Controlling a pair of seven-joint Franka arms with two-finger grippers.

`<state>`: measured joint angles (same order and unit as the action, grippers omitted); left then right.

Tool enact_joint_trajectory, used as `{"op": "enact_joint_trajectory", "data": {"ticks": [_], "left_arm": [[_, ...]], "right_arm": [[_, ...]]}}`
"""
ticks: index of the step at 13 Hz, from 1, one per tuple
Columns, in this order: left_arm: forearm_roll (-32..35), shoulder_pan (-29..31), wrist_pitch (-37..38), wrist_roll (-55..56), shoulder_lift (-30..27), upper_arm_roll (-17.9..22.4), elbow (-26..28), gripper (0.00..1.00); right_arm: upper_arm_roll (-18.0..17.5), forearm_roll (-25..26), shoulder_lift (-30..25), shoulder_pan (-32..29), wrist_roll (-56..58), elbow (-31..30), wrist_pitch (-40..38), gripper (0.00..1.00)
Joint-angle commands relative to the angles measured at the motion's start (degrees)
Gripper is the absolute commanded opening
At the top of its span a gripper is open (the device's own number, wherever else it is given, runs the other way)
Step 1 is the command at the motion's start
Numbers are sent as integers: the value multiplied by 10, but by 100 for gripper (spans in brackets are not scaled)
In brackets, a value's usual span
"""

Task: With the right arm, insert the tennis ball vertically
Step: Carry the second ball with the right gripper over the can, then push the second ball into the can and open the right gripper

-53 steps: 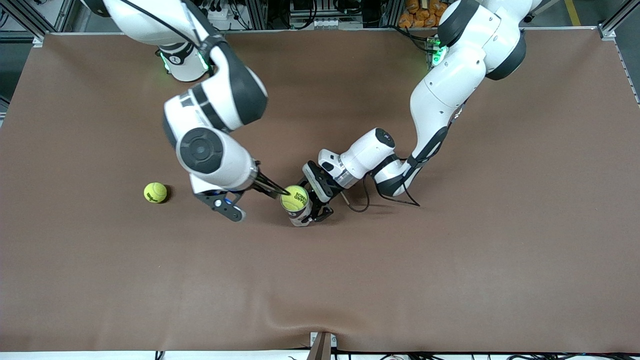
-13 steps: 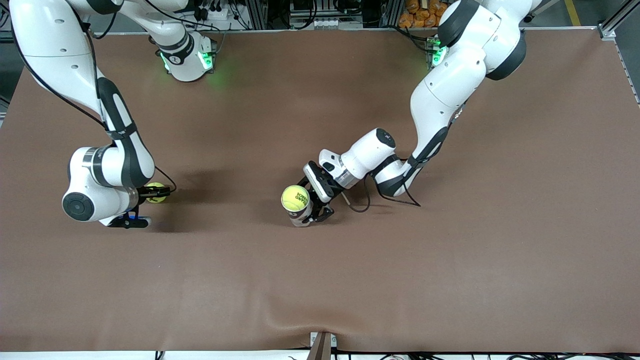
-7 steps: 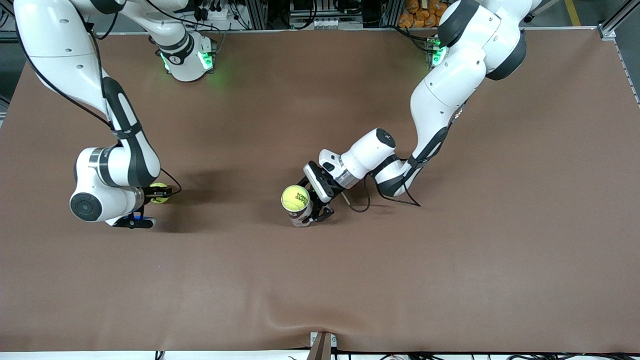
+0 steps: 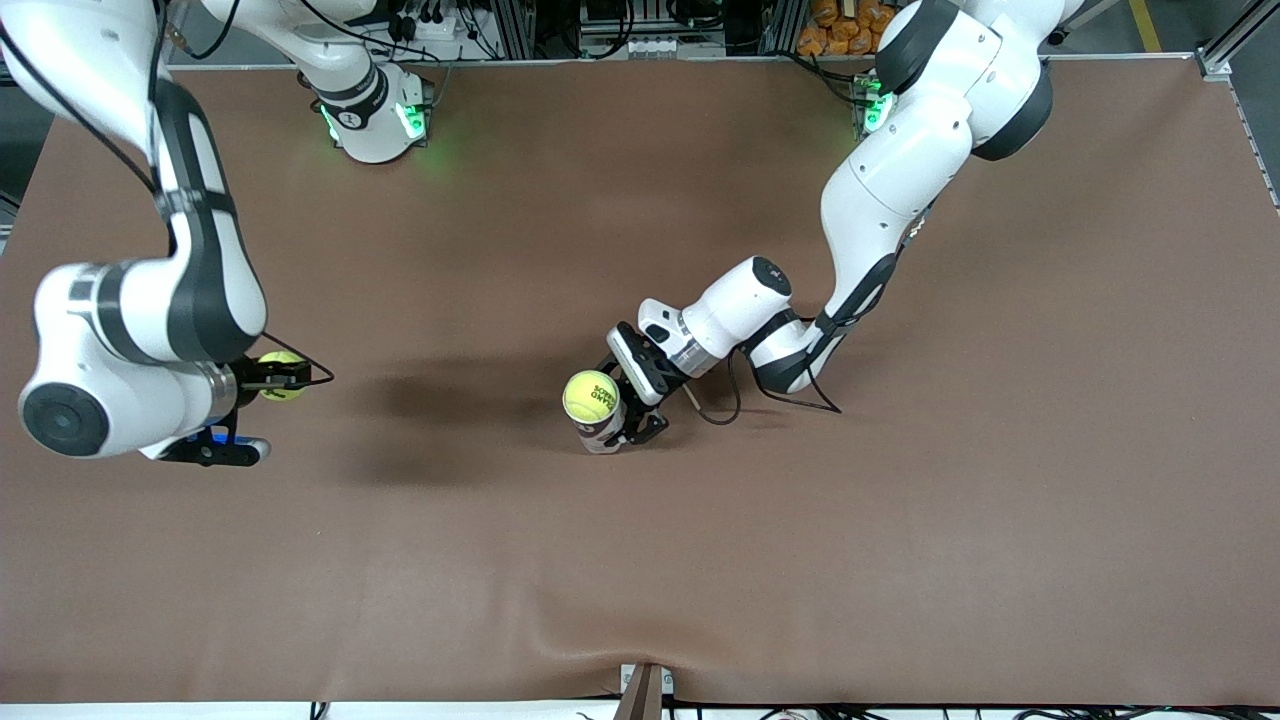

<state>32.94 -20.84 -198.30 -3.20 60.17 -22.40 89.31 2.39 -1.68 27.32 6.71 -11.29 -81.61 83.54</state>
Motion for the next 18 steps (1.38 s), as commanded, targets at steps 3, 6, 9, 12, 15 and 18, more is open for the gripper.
{"op": "enact_joint_trajectory", "data": {"ticks": [3, 6, 9, 12, 15, 18], "left_arm": [[3, 0, -14, -3, 3, 1, -2, 78], [3, 0, -14, -3, 3, 1, -2, 78], [3, 0, -14, -3, 3, 0, -2, 78], [3, 0, -14, -3, 3, 1, 0, 78], [3, 0, -14, -3, 3, 1, 0, 78], [3, 0, -14, -3, 3, 1, 0, 78]], "right_arm": [[1, -108, -37, 60, -165, 67, -55, 0], [2, -119, -32, 130, -285, 91, -18, 0], [3, -118, -18, 205, -420, 90, 72, 0], [5, -109, 8, 257, -525, 91, 173, 0], [5, -91, 25, 277, -590, 91, 235, 0], [7, -79, 32, 277, -609, 92, 268, 0]]}}
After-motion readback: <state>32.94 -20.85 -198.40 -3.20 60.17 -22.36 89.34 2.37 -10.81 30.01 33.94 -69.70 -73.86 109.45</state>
